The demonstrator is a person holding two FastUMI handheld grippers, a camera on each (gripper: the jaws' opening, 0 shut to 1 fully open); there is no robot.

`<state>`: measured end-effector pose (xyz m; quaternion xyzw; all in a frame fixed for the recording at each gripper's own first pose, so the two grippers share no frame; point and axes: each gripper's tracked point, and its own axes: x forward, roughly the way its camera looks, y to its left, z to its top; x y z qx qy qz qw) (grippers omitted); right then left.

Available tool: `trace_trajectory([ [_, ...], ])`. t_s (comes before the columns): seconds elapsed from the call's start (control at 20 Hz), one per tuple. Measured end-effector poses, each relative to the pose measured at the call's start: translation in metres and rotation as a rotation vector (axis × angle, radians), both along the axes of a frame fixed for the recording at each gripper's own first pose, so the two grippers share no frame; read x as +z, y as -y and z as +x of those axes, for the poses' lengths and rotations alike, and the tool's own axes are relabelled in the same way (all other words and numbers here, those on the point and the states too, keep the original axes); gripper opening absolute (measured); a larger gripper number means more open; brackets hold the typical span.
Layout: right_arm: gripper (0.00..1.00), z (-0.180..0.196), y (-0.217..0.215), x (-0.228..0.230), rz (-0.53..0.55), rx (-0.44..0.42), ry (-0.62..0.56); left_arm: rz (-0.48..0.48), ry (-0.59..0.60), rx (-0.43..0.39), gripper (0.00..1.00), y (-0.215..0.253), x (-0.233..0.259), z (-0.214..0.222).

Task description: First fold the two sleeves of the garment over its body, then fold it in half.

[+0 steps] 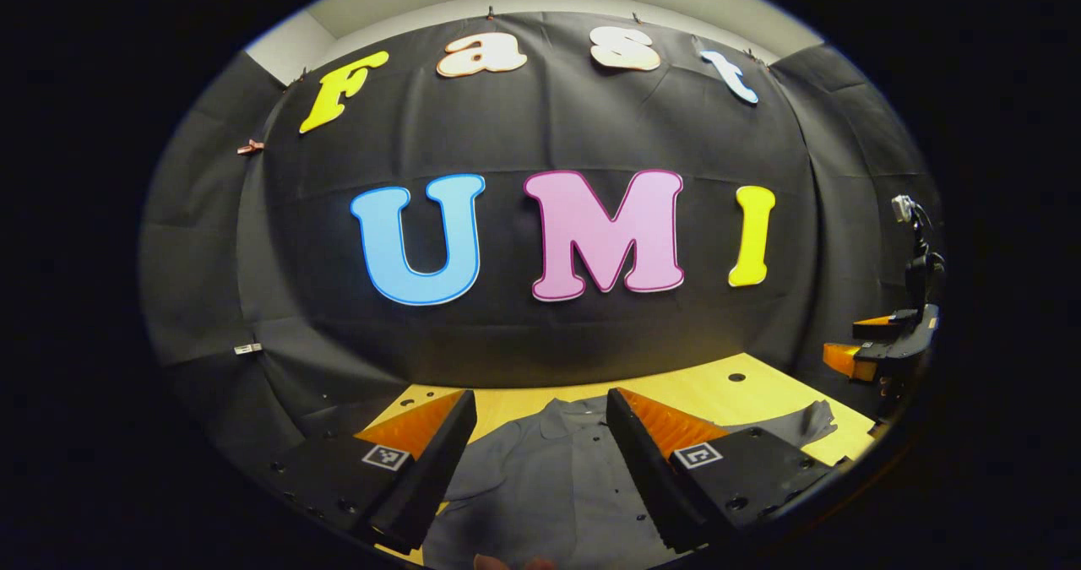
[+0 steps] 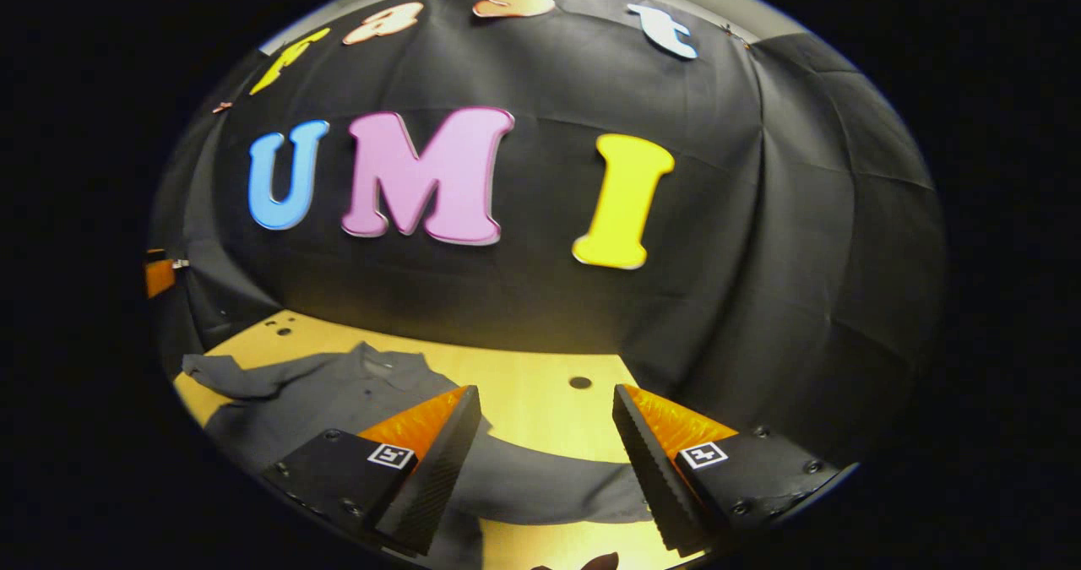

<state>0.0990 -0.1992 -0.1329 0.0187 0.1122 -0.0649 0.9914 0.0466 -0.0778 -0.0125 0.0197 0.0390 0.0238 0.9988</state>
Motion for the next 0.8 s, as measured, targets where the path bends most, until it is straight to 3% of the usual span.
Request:
trace_trajectory([
  [0.35, 0.98, 0.019, 0.077, -0.115, 0.071, -0.126, -0.217, 0.027, -0.018, 0.025, 0.97, 0.000, -0.002, 0.001],
  [0.8, 0.98, 0.016, 0.094, -0.245, 0.150, -0.160, -0.477, 0.061, -0.058, 0.075, 0.98, -0.009, -0.007, -0.007],
])
